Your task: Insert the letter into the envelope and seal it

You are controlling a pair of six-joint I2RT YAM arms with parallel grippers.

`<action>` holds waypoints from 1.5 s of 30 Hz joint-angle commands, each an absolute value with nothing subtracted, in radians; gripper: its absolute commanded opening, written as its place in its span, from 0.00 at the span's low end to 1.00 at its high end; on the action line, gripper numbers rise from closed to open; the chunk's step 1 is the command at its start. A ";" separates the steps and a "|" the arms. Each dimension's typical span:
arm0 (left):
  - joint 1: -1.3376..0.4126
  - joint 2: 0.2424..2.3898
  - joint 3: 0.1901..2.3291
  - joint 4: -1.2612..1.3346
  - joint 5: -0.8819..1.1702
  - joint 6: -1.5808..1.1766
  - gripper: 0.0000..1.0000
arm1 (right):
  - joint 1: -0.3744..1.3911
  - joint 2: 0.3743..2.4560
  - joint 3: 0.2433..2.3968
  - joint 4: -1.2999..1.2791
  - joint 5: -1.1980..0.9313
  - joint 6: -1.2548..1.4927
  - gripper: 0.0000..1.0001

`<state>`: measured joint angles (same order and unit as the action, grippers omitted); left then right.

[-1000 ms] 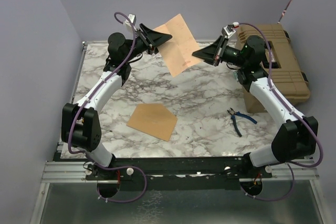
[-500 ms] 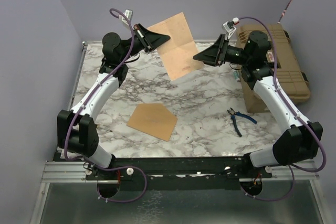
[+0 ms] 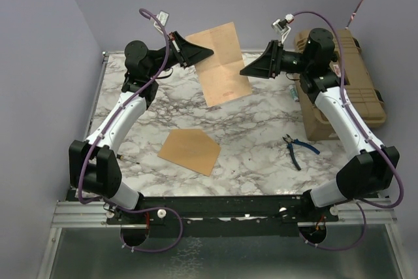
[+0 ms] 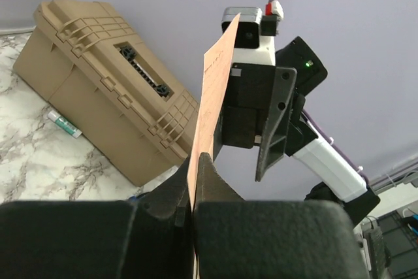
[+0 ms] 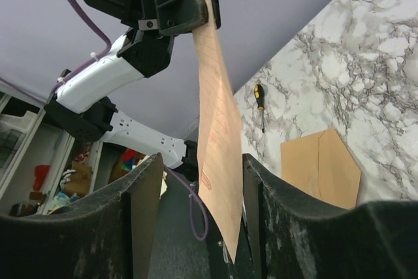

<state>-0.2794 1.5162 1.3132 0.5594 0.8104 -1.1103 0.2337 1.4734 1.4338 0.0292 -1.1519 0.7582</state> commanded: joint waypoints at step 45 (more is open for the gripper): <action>-0.273 1.362 1.352 0.242 0.504 -0.790 0.86 | 0.270 1.289 1.442 0.177 -0.486 0.477 0.00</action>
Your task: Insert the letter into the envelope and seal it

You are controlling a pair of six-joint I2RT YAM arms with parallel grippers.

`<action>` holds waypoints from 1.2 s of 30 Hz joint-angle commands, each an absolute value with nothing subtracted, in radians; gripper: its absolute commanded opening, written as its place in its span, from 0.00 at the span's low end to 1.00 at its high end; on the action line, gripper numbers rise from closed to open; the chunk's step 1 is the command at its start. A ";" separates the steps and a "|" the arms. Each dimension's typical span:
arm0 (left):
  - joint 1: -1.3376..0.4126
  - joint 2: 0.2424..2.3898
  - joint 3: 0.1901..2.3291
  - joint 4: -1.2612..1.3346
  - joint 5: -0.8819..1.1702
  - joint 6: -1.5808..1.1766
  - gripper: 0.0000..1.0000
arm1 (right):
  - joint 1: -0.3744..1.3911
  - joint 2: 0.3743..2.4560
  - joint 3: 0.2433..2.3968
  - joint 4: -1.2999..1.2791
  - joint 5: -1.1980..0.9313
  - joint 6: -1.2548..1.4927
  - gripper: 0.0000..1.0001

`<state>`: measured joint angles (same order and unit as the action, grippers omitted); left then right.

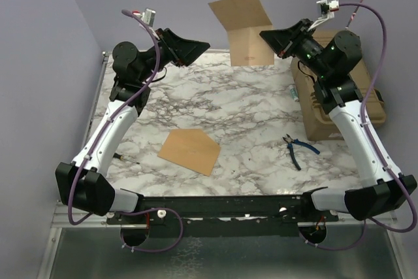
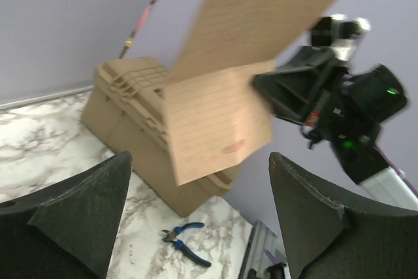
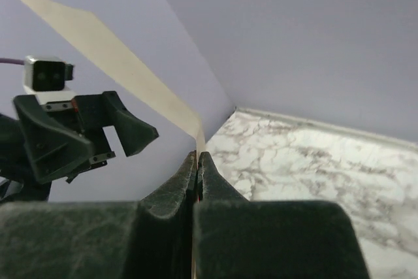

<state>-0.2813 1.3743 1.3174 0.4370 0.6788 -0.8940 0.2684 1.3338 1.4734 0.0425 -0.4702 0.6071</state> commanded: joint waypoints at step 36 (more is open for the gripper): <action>-0.315 1.446 1.354 0.658 0.964 -0.951 0.99 | 0.270 1.369 1.468 0.499 -0.945 1.019 0.00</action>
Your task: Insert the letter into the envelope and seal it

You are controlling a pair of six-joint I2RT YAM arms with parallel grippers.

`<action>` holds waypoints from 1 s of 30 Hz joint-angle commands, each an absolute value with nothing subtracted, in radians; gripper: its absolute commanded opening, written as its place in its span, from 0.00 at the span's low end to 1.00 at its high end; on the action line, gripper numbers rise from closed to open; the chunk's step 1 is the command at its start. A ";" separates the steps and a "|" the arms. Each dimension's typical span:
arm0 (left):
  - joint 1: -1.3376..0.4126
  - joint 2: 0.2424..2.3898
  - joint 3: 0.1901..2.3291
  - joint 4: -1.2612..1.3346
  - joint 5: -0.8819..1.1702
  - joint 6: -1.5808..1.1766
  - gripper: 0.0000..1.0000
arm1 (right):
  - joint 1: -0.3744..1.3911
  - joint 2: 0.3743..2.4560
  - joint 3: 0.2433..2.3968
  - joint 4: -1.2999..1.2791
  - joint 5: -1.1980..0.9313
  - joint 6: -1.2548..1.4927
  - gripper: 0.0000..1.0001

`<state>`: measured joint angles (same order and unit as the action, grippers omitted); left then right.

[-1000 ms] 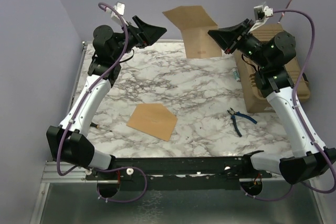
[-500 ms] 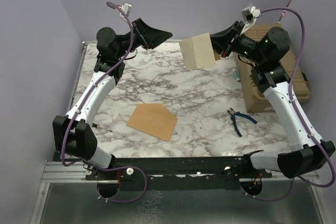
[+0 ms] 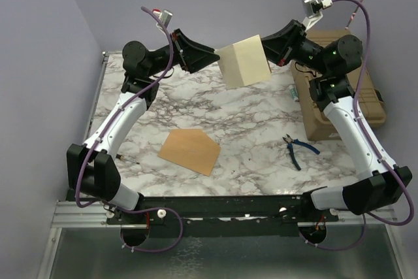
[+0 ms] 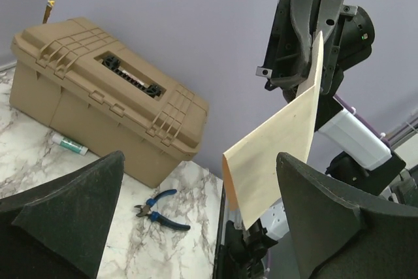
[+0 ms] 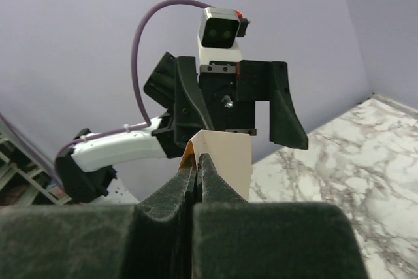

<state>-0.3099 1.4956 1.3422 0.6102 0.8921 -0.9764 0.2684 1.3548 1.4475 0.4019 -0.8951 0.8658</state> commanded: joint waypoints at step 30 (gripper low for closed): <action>-0.446 1.411 1.256 0.895 0.755 -1.235 0.40 | 0.270 1.343 1.278 0.839 -0.729 1.368 0.00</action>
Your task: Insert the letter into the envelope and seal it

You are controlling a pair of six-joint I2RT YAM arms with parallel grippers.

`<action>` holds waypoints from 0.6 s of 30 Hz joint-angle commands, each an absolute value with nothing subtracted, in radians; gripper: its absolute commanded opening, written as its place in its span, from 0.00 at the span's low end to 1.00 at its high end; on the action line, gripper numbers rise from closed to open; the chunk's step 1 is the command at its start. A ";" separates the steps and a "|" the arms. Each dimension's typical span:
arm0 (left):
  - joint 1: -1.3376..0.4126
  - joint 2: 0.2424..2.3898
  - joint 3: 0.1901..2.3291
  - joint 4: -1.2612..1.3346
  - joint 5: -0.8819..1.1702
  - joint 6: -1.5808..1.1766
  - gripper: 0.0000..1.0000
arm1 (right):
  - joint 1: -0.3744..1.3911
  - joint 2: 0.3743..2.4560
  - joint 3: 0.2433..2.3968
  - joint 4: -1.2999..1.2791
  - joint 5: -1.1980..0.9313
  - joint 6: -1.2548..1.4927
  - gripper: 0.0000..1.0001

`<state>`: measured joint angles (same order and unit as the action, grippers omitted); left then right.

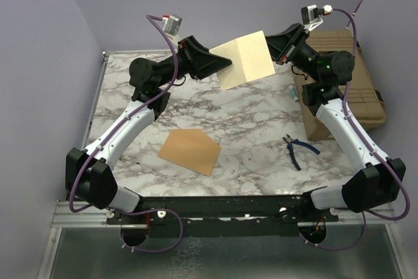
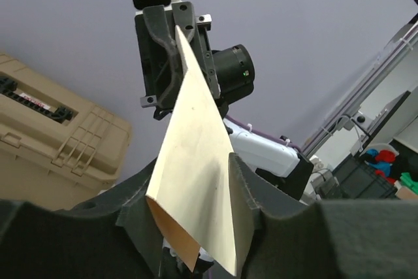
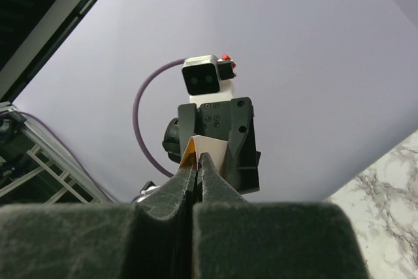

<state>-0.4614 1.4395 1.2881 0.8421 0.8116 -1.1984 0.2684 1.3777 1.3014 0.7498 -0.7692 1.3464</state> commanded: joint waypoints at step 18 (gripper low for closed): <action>-0.395 1.420 1.219 1.022 0.736 -1.339 0.00 | 0.268 1.307 1.337 0.444 -0.687 1.042 0.42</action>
<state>-0.4221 1.4384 1.2316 0.9668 0.7578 -1.3300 0.2684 1.3579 1.2869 0.7238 -0.7467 1.2636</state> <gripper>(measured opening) 0.003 0.312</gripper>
